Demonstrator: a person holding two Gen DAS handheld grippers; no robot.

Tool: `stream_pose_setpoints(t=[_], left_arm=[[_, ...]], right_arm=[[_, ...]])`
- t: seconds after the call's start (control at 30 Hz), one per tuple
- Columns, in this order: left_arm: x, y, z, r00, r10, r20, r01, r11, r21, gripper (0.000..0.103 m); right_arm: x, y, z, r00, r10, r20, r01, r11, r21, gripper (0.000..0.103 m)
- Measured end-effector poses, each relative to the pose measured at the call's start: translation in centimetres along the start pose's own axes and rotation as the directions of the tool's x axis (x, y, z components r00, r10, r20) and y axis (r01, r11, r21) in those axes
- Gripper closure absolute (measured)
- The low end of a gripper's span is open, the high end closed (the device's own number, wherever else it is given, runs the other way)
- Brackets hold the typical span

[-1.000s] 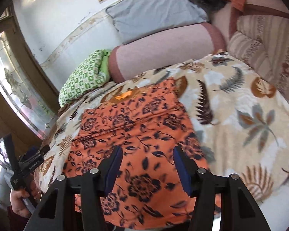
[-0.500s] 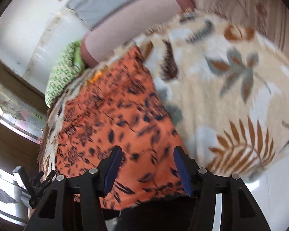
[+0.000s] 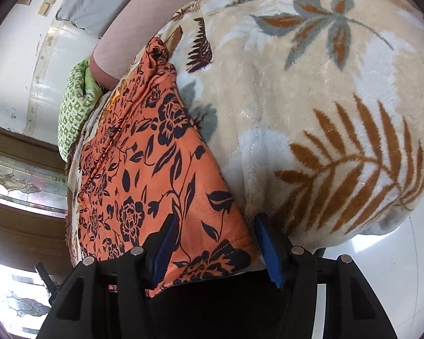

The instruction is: Fold small clothes

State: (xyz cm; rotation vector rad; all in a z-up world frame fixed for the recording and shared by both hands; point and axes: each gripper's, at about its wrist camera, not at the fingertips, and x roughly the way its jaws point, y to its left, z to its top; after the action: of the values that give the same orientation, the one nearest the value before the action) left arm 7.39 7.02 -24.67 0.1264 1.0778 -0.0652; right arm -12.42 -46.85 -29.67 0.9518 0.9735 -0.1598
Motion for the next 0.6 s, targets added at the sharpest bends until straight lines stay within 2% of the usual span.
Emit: stream_pose_setpoints(t=[0.07, 0.13, 0.2, 0.23, 0.3, 0.4, 0.5, 0.53, 0.6], left_arm=[[0.4, 0.3, -0.3, 1.0, -0.021, -0.022, 0.021, 1.0, -0.006, 0.033], [0.8, 0.2, -0.7, 0.996, -0.077, -0.053, 0.076, 0.997, -0.019, 0.044], [1.2, -0.1, -0.9, 0.989, -0.126, -0.073, 0.124, 0.992, -0.027, 0.047], [1.3, -0.4, -1.2, 0.986, -0.145, -0.083, 0.144, 0.989, -0.027, 0.047], [1.6, -0.7, -1.6, 0.986, -0.14, -0.095, 0.138, 0.99, -0.023, 0.047], [1.7, -0.8, -1.8, 0.983, -0.158, -0.095, 0.157, 0.987, -0.021, 0.046], [1.7, -1.6, -2.0, 0.978, -0.184, -0.101, 0.187, 0.982, 0.022, 0.046], [1.5, -2.2, -2.1, 0.973, -0.205, -0.103, 0.21, 0.977, 0.039, 0.046], [1.4, -3.1, -2.4, 0.965, -0.24, -0.11, 0.247, 0.967, 0.062, 0.054]], right_arm=[[0.0, 0.3, 0.0, 1.0, 0.003, 0.006, -0.003, 1.0, -0.011, 0.045], [0.1, 0.7, 0.1, 1.0, -0.021, 0.01, 0.021, 0.999, -0.034, 0.062], [-0.1, 1.2, 0.3, 0.999, -0.026, 0.023, 0.027, 0.998, -0.061, 0.065], [-0.3, 1.3, 0.4, 1.0, -0.001, 0.027, 0.003, 0.998, -0.059, 0.065], [-0.2, 1.6, 0.6, 0.999, 0.024, 0.021, -0.023, 0.998, -0.058, 0.065], [0.9, 1.6, 0.6, 0.998, -0.054, -0.017, 0.053, 0.997, -0.049, 0.064], [1.1, 1.6, 0.5, 0.999, -0.012, -0.043, 0.011, 0.999, -0.044, 0.045], [1.1, 1.7, 0.4, 0.999, 0.005, -0.046, -0.007, 0.999, -0.044, 0.044], [1.3, 2.1, 0.3, 0.999, -0.004, -0.053, 0.001, 0.998, -0.061, 0.044]])
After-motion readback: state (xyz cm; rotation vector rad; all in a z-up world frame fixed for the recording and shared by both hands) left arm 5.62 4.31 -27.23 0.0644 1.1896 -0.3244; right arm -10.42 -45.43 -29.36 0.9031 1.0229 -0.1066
